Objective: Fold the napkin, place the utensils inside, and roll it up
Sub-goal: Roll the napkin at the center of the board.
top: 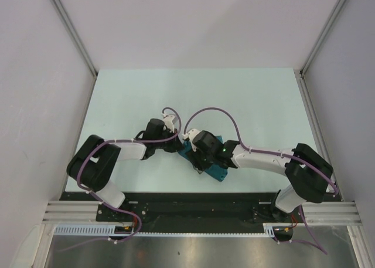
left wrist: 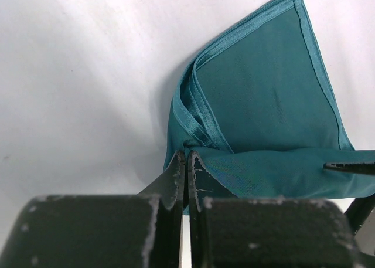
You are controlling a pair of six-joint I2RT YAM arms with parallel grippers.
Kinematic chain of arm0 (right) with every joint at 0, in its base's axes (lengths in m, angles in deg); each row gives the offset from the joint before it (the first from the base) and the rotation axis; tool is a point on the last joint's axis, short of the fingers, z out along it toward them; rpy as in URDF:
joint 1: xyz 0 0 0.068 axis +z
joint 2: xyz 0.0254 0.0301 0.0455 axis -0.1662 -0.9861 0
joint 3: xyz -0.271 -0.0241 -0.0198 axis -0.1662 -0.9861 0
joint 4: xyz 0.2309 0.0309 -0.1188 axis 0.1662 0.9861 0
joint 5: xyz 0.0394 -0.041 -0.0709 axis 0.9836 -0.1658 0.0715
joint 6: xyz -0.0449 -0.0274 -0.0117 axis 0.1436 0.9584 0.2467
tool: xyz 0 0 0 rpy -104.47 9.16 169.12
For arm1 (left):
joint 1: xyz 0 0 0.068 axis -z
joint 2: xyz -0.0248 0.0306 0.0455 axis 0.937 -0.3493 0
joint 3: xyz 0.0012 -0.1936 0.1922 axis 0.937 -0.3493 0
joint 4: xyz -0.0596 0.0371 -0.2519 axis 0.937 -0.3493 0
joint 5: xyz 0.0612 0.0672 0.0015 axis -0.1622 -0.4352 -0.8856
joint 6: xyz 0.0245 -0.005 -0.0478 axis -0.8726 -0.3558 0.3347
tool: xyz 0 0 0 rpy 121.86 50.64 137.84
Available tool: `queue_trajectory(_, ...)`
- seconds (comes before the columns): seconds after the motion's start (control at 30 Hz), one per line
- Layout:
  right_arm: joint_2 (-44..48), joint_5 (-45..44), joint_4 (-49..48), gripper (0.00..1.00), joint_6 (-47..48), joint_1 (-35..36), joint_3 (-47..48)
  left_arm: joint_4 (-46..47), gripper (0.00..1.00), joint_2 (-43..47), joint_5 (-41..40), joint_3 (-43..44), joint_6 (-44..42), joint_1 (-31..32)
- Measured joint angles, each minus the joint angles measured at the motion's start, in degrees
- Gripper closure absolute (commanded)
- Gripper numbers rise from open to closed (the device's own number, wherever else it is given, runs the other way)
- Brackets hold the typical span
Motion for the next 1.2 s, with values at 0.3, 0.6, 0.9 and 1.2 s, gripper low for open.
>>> queue_trajectory(0.3,-2.19,-4.59,-4.96,0.38,4.35,1.95,-1.51,-2.34,1.00,-0.31,0.17,1.33,0.02,0.00)
queue_trajectory(0.6,-5.25,-4.98,-7.04,0.65,3.96,1.77,-3.26,-3.45,0.97,-0.31,0.24,1.97,0.17,0.00)
queue_trajectory(0.9,-3.41,5.29,-12.98,0.82,-0.15,-4.94,-7.32,-4.81,0.31,3.45,-0.50,1.97,1.90,-0.92)
queue_trajectory(1.2,-4.59,27.17,-26.58,0.85,-7.76,-15.69,-14.12,-4.37,0.28,11.72,-2.10,1.03,2.49,-1.99)
